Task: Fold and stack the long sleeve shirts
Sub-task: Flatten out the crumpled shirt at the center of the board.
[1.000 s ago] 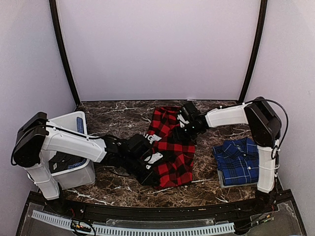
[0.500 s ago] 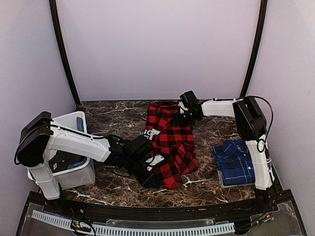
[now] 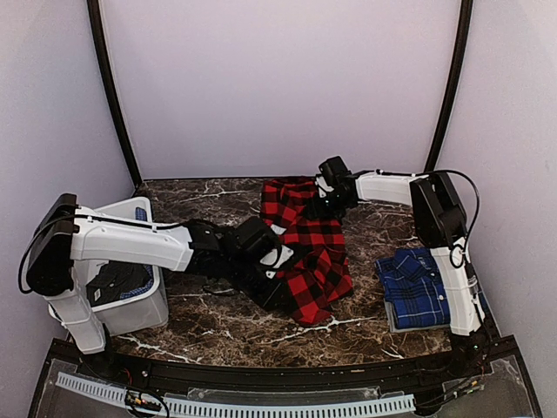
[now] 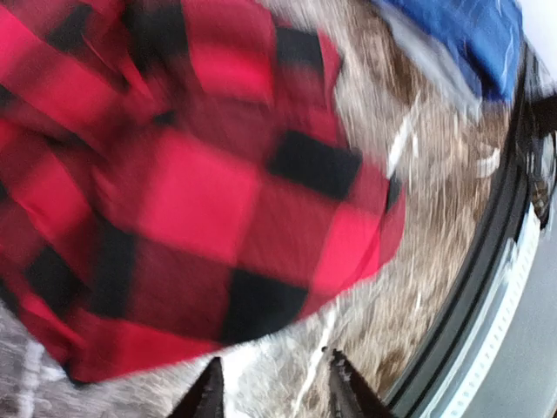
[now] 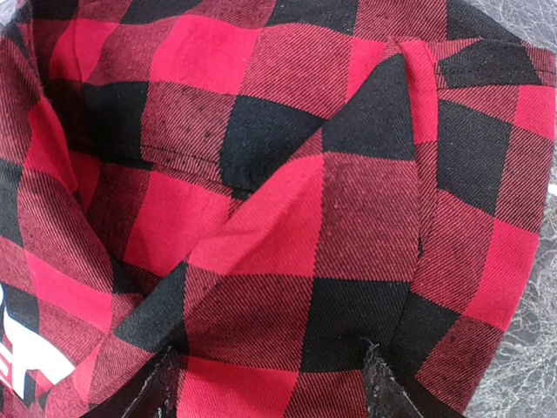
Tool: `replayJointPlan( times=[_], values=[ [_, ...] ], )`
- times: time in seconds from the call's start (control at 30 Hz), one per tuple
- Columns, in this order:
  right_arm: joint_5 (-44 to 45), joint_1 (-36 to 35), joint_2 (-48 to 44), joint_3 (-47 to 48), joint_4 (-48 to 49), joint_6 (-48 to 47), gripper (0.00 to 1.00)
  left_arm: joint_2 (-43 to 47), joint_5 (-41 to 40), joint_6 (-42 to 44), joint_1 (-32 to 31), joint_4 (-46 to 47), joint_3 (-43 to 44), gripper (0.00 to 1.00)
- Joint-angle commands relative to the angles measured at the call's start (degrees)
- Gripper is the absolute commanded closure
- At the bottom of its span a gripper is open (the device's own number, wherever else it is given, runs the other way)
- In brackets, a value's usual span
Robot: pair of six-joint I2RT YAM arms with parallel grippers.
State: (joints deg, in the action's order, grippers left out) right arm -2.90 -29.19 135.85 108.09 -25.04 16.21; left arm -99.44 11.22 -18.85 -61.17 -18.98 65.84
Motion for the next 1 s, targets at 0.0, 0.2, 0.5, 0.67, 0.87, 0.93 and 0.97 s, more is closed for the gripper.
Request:
replayJointPlan(
  times=[0.0,0.2,0.5,0.67,0.87,0.93,0.97],
  values=[
    [0.1,0.3,-3.0,-1.5,-2.4,-0.9,0.30,-1.0,-15.1,-4.5,1.8,-5.4,11.3,0.53],
    [0.0,-0.1,-5.0,-3.3,-2.6,-1.0,0.30,-12.0,-17.0,-6.5,3.8,-10.5,24.1,0.36],
    [-0.3,-1.2,-7.3,-5.4,-2.6,-0.7,0.28,-21.2,-15.2,-7.0,3.9,-14.1,32.5,0.32],
    [0.3,-2.9,-9.4,-6.8,-2.4,-0.3,0.28,-21.5,-14.1,-7.2,3.9,-13.7,32.2,0.46],
    [0.1,-5.1,-11.5,-9.6,-1.6,0.2,0.28,-21.0,-12.6,-6.8,3.9,-14.8,32.4,0.77],
    [-0.4,-5.8,-11.9,-10.7,-1.2,0.4,0.28,-20.4,-11.7,-6.3,3.7,-14.9,32.4,0.85],
    [-0.6,-6.0,-12.1,-11.3,-0.9,0.5,0.28,-19.7,-11.5,-6.0,3.7,-14.9,32.2,0.87]
  ],
)
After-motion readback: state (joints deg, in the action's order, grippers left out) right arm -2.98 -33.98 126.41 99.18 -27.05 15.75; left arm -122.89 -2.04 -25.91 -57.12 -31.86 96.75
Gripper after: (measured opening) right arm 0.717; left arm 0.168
